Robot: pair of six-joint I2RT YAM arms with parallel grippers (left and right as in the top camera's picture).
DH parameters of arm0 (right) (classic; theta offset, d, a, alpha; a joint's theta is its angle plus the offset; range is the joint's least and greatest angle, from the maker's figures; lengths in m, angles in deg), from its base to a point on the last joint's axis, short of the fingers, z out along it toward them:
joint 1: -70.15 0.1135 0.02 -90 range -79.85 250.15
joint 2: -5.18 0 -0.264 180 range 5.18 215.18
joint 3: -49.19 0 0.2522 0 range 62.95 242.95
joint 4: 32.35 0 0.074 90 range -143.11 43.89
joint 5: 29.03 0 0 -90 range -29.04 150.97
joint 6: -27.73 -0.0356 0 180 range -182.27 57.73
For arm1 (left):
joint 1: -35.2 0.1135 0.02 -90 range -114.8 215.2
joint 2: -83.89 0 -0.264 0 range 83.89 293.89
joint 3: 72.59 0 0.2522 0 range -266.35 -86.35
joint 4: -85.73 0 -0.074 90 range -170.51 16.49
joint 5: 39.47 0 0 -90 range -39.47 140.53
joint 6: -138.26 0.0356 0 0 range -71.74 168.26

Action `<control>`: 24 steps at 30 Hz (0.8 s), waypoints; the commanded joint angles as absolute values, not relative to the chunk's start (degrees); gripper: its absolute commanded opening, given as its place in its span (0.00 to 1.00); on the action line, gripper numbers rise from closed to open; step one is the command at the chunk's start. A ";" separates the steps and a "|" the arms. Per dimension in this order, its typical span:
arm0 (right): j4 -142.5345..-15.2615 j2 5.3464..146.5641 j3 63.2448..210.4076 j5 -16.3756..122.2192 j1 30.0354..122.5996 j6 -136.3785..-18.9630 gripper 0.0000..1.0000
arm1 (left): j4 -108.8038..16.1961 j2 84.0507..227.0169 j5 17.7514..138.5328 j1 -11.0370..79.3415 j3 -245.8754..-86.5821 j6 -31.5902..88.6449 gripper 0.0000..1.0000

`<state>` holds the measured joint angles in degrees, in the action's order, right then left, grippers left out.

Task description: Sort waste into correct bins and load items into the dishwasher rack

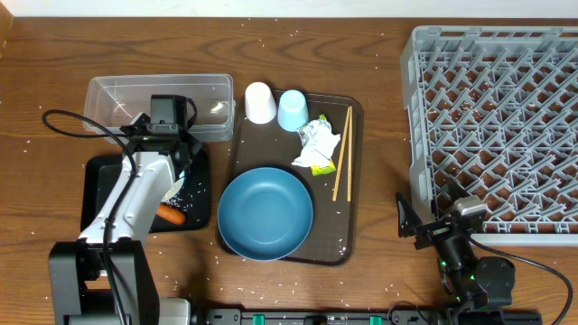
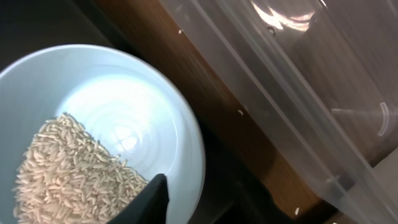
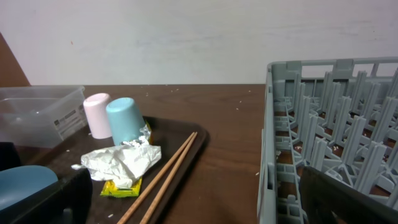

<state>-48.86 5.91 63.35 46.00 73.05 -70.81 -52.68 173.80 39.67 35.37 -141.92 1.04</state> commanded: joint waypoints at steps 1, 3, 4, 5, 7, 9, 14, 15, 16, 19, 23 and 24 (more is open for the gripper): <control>-49.12 5.67 63.27 46.16 73.55 -70.35 0.99 | -51.63 174.56 40.13 35.50 -140.94 2.09 0.39; -49.10 5.67 63.27 46.16 73.55 -70.35 0.99 | -51.17 174.82 40.77 35.50 -140.94 2.11 0.40; -49.12 5.67 63.27 46.16 73.55 -70.35 0.99 | -51.15 175.06 40.92 35.50 -140.94 2.09 0.40; -49.10 5.67 63.27 46.16 73.55 -70.35 0.99 | -51.12 175.50 40.96 35.50 -140.94 2.09 0.40; -49.12 5.67 63.27 46.16 73.55 -70.35 0.99 | -50.84 176.51 41.49 35.50 -140.94 2.11 0.40; -49.10 5.67 63.27 46.16 73.55 -70.35 0.99 | -50.64 177.90 42.76 35.50 -140.94 2.11 0.40; -49.10 5.67 63.27 46.16 73.55 -70.35 0.99 | -50.58 179.41 43.04 35.50 -140.94 2.16 0.40; -49.10 5.67 63.27 46.16 73.55 -70.35 0.99 | -50.34 179.43 43.06 35.50 -140.94 2.20 0.40; -49.12 5.67 63.27 46.16 73.55 -70.35 0.99 | -50.12 179.43 43.06 35.50 -140.94 2.20 0.40; -49.12 5.67 63.27 46.16 73.55 -70.35 0.99 | -49.40 179.43 43.04 35.50 -140.94 3.21 0.34; -49.10 5.67 63.27 46.16 73.55 -70.35 0.99 | -48.43 179.41 43.06 35.50 -140.94 3.29 0.22; -49.10 5.67 63.27 46.16 73.55 -70.35 0.99 | -48.39 179.41 43.06 35.50 -140.94 3.42 0.19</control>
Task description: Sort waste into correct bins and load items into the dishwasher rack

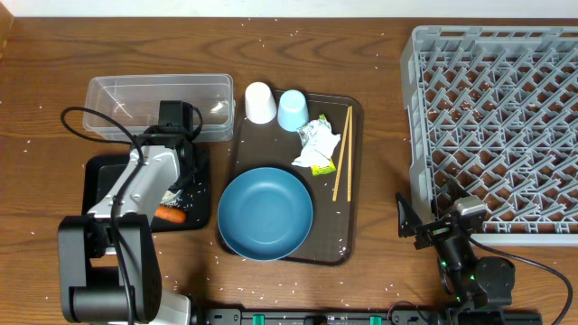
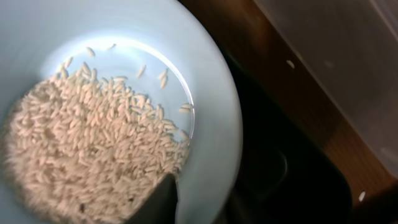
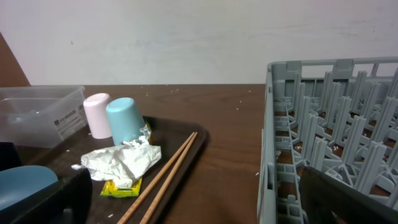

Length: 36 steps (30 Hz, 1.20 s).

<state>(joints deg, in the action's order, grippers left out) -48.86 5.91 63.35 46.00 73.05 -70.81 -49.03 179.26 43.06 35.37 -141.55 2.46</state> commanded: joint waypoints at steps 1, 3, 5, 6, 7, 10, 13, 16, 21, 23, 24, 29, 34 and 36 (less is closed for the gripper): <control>-49.10 5.67 63.27 46.16 73.55 -70.35 0.99 | -48.19 179.41 43.08 35.50 -140.94 3.49 0.19; -49.10 5.67 63.27 46.16 73.55 -70.35 0.99 | -47.71 179.41 43.52 35.50 -140.94 3.51 0.13; -49.10 5.67 63.27 46.16 73.55 -70.35 0.99 | -47.28 179.41 44.15 35.50 -140.94 3.67 0.07; -49.12 5.67 63.27 46.16 73.55 -70.35 0.99 | -46.97 179.39 44.15 35.50 -140.94 3.67 0.06; -49.10 5.67 63.27 46.16 73.55 -70.35 0.99 | -46.69 179.35 44.13 35.50 -140.96 3.67 0.06; -49.10 5.67 63.27 46.16 73.55 -70.35 0.99 | -45.97 178.67 44.15 35.50 -141.05 3.69 0.06; -49.10 5.67 63.27 46.16 73.55 -70.35 0.99 | -44.89 176.09 44.31 35.50 -141.31 4.28 0.06; -49.10 5.67 63.27 46.16 73.55 -70.35 0.99 | -44.92 172.07 46.80 35.52 -141.44 5.17 0.06; -49.12 5.67 63.27 46.16 73.55 -70.35 0.99 | -44.96 165.05 52.64 36.20 -141.44 5.15 0.06; -49.10 5.67 63.27 46.16 73.55 -70.35 0.99 | -44.89 162.87 54.93 36.98 -141.44 5.17 0.06; -49.10 5.67 63.27 46.16 73.55 -70.35 0.99 | -44.74 162.06 56.20 37.46 -141.44 5.17 0.06; -49.10 5.67 63.27 46.16 73.55 -70.35 0.99 | -44.00 158.95 62.23 40.61 -141.44 5.22 0.06; -49.10 5.67 63.27 46.16 73.55 -70.35 0.99 | -42.86 157.51 69.33 44.92 -141.44 7.84 0.06; -49.12 5.67 63.27 46.16 73.55 -70.35 0.99 | -42.38 157.47 73.49 46.95 -141.44 8.78 0.06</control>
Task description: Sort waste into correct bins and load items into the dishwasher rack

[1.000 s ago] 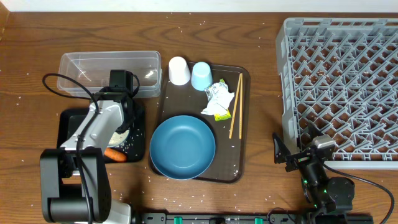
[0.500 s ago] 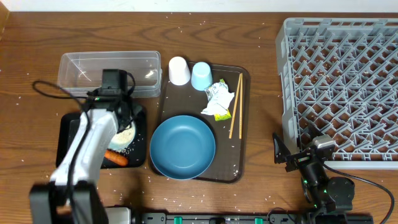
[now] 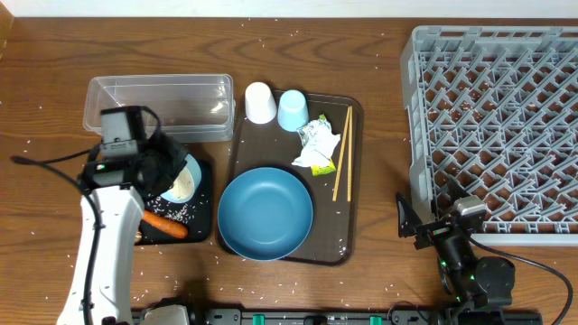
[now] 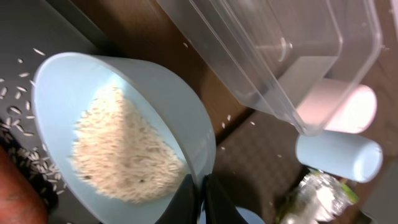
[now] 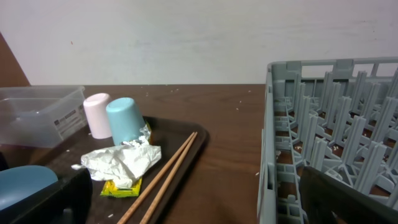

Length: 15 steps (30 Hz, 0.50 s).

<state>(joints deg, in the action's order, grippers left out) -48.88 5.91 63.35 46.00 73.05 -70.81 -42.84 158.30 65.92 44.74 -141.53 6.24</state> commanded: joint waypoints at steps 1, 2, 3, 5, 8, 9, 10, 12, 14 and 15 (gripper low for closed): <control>-49.12 5.67 63.27 46.16 73.55 -70.35 0.99 | -42.27 157.49 75.54 48.00 -141.44 9.54 0.06; -49.10 5.67 63.27 46.16 73.55 -70.35 0.99 | -41.97 157.49 77.73 49.31 -141.44 10.40 0.06; -49.12 5.67 63.27 46.16 73.55 -70.35 0.99 | -41.53 157.49 79.52 50.53 -141.44 10.90 0.06; -49.10 5.67 63.27 46.16 73.55 -70.35 0.99 | -40.63 157.49 84.28 53.53 -141.44 12.80 0.06; -49.12 5.67 63.27 46.16 73.55 -70.35 0.99 | -39.78 157.49 93.03 58.80 -141.44 15.99 0.06; -49.10 5.67 63.27 46.16 73.55 -70.35 0.99 | -39.76 157.49 95.65 60.68 -141.44 16.98 0.06; -49.12 5.67 63.27 46.16 73.55 -70.35 0.99 | -39.58 157.49 97.75 62.53 -141.44 17.89 0.06; -49.10 5.67 63.27 46.16 73.55 -70.35 0.99 | -38.88 157.49 100.83 66.51 -141.44 19.25 0.06; -49.10 5.67 63.27 46.16 73.55 -70.35 0.99 | -37.44 157.49 104.57 70.14 -141.42 21.48 0.06; -49.10 5.67 63.27 46.16 73.55 -70.35 0.99 | -36.63 157.51 106.40 71.63 -141.42 22.66 0.06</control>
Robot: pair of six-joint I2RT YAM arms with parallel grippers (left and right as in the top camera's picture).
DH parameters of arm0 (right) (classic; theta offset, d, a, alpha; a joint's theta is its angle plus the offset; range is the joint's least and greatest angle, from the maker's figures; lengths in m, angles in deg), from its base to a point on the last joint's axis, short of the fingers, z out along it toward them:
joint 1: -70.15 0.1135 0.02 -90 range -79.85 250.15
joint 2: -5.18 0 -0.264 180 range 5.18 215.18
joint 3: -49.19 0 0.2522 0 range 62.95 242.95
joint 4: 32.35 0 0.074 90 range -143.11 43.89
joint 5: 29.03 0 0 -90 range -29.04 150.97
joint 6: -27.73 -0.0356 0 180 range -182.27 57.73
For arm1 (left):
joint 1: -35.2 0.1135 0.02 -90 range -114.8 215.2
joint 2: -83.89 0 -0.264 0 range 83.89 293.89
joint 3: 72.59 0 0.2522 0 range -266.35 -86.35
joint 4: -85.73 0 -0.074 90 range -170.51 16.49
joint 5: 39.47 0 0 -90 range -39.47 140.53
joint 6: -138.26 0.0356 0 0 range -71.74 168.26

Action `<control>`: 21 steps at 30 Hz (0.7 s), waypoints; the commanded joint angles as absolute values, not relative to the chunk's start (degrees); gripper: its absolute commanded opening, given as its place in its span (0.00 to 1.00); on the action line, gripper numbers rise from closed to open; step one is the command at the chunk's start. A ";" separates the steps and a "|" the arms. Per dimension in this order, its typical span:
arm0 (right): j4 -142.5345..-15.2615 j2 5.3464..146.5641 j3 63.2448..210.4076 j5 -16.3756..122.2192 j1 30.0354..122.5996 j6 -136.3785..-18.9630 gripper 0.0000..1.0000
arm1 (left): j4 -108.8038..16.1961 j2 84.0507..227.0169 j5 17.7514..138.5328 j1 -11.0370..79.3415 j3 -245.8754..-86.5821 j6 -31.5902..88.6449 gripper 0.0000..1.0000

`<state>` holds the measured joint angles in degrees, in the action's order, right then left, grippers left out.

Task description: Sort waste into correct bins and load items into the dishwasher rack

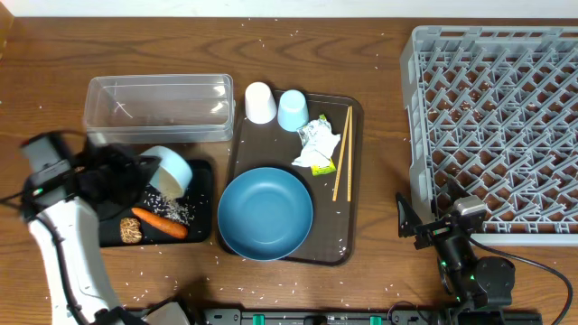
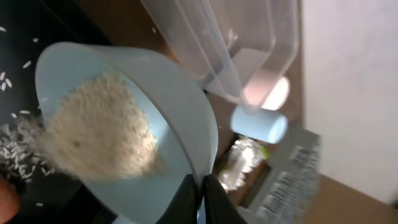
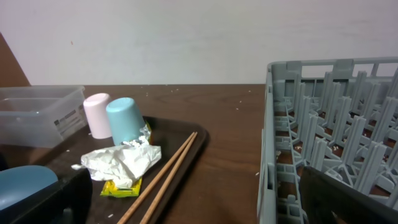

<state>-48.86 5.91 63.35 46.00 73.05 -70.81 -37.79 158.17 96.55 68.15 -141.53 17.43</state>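
My left gripper [image 2: 202,186] is shut on the rim of a light blue bowl [image 1: 168,171], which it holds steeply tilted over the black tray [image 1: 204,182]. Rice [image 2: 93,134] lies against the bowl's lower side, and loose grains [image 1: 173,210] are scattered on the tray beside a carrot [image 1: 159,223]. The brown tray [image 1: 349,242] carries a blue plate [image 1: 265,214], a white cup [image 1: 260,102], a blue cup [image 1: 292,110], a crumpled wrapper [image 1: 314,144] and chopsticks [image 1: 342,153]. My right gripper [image 1: 432,226] rests open in front of the grey dish rack [image 1: 497,117].
A clear plastic bin [image 1: 158,108] stands behind the black tray. A small brown lump [image 1: 131,230] lies on that tray next to the carrot. Rice grains are strewn over the wooden table.
My left arm has moved further left and the bowl is tipped more steeply, its rice lying against the low rim. More of the black tray shows, with the brown lump. The right arm has not moved.
My left gripper first held the rice bowl nearly level over the black tray, close to the clear bin. Later the arm stood further left with the bowl tipped and grains on the tray. Now the bowl is tipped more. The right gripper has stayed still.
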 commanded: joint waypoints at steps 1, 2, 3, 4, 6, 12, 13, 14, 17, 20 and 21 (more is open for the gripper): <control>-49.10 5.67 63.27 46.16 73.55 -70.35 0.99 | -35.56 157.51 108.15 73.20 -141.42 23.82 0.06; -49.10 5.67 63.27 46.16 73.55 -70.35 0.99 | -34.62 157.51 109.18 74.34 -141.42 24.74 0.06; -49.10 5.67 63.27 46.16 73.55 -70.35 0.99 | -33.81 157.51 110.03 75.36 -141.42 25.70 0.06; -49.12 5.67 63.27 46.16 73.55 -70.35 0.99 | -32.83 157.56 110.36 76.41 -141.40 26.51 0.06; -49.10 5.67 63.27 46.16 73.55 -70.35 0.99 | -31.06 157.62 110.95 78.03 -141.31 27.77 0.06; -49.12 5.67 63.27 46.16 73.55 -70.35 0.99 | -29.38 157.62 116.98 80.46 -140.90 30.26 0.06; -49.12 5.67 63.27 46.16 73.55 -70.35 0.99 | -29.57 157.62 116.94 80.65 -140.90 30.29 0.06; -49.12 5.67 63.27 46.16 73.55 -70.35 0.99 | -29.57 157.64 116.92 80.81 -140.90 30.53 0.06; -49.10 5.67 63.27 46.16 73.55 -70.35 0.99 | -29.35 157.64 115.28 80.76 -140.90 30.66 0.06; -49.10 5.67 63.27 46.16 73.55 -70.35 0.99 | -27.67 157.64 109.27 80.70 -140.90 30.68 0.06; -49.12 5.67 63.27 46.16 73.55 -70.35 0.99 | -27.21 157.64 107.67 80.61 -140.90 30.70 0.07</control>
<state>-48.86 5.91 63.35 46.00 73.05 -70.81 -28.04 158.12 112.41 80.43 -141.49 29.19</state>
